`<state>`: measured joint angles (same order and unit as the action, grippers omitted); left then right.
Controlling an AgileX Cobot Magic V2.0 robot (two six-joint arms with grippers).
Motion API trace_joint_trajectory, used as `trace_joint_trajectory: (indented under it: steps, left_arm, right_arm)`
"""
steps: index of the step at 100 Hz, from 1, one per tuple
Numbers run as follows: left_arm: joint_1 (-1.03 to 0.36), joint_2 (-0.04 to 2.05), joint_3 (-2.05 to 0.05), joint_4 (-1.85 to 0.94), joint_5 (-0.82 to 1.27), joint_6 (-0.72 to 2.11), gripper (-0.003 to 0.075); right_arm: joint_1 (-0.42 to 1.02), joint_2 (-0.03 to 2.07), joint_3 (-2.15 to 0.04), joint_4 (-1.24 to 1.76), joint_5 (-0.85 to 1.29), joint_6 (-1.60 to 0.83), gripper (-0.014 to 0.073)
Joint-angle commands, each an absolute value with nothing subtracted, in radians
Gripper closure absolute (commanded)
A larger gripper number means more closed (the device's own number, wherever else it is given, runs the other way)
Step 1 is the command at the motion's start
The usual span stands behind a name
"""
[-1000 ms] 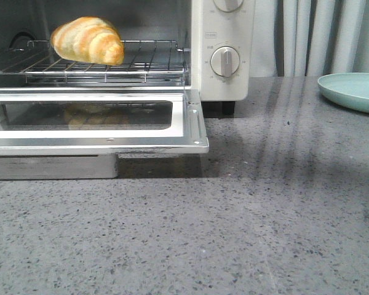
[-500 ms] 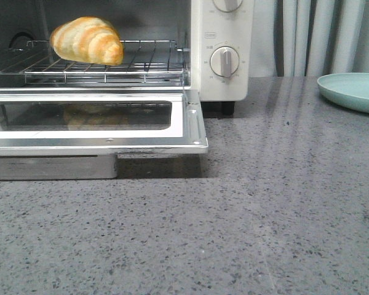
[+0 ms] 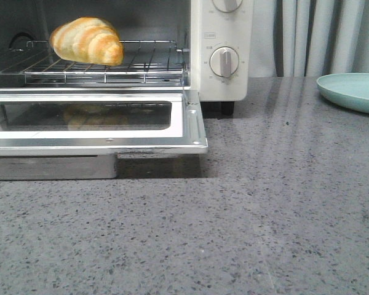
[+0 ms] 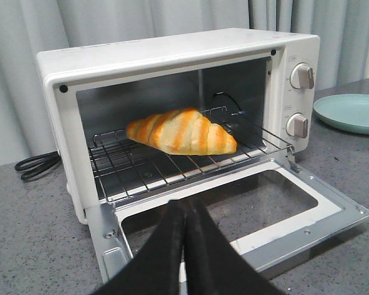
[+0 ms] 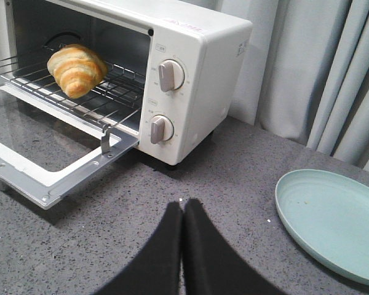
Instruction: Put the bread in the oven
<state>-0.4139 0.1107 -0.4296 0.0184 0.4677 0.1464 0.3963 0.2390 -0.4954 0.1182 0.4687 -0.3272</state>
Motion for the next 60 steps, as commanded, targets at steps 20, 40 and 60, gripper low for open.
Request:
trace_joint_trajectory:
  steps: [20, 40, 60]
  left_arm:
    - [-0.414, 0.123, -0.453, 0.0, 0.385, 0.136, 0.0741]
    - [-0.414, 0.123, -0.451, 0.0, 0.385, 0.136, 0.0741]
    - [-0.411, 0.091, -0.401, 0.055, 0.36, 0.148, 0.0741]
  right_arm:
    - [0.39, 0.247, -0.518, 0.11, 0.389, -0.332, 0.0643]
    - [0.39, 0.247, -0.518, 0.11, 0.389, -0.332, 0.0643]
    - [0.39, 0.247, -0.518, 0.11, 0.389, -0.332, 0.0643]
